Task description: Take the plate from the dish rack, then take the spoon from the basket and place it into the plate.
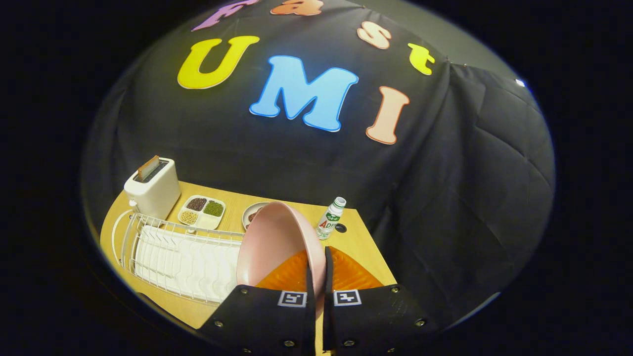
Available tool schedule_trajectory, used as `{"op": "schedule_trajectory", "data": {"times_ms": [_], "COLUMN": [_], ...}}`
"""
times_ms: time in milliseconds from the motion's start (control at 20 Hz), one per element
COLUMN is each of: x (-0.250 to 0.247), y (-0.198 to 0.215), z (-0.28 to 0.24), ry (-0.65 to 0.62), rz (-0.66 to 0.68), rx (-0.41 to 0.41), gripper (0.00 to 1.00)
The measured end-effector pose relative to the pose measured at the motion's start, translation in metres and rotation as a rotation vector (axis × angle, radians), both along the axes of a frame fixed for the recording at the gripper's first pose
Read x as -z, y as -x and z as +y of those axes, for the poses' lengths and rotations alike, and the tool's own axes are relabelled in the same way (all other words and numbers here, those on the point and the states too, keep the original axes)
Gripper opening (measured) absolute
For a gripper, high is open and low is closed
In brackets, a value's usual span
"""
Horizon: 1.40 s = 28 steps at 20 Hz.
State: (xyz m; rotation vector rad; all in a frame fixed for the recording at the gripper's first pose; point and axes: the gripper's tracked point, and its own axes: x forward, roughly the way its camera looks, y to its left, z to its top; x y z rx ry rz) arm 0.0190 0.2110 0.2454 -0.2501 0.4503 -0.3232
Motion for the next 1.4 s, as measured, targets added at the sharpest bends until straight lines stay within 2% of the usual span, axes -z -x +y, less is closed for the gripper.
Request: {"op": "schedule_trajectory", "data": {"times_ms": [200, 400, 650, 850, 950, 1050, 1200, 1400], "x": [0.000, 0.018, 0.049, 0.088, 0.111, 0.131, 0.168, 0.211], "y": [0.030, 0.054, 0.083, 0.101, 0.107, 0.110, 0.112, 0.112], "z": [-0.027, -0.047, -0.066, -0.070, -0.077, -0.070, -0.051, -0.028], "ry": [-0.069, -0.141, -0.250, -0.395, -0.412, -0.450, -0.600, -0.724], "rz": [-0.016, -0.004, 0.021, 0.072, 0.103, 0.127, 0.183, 0.273], "rx": [-0.005, -0.053, -0.102, -0.165, -0.172, -0.226, -0.297, -0.385], "gripper": [0.06, 0.06, 0.06, 0.06, 0.06, 0.06, 0.06, 0.06]}}
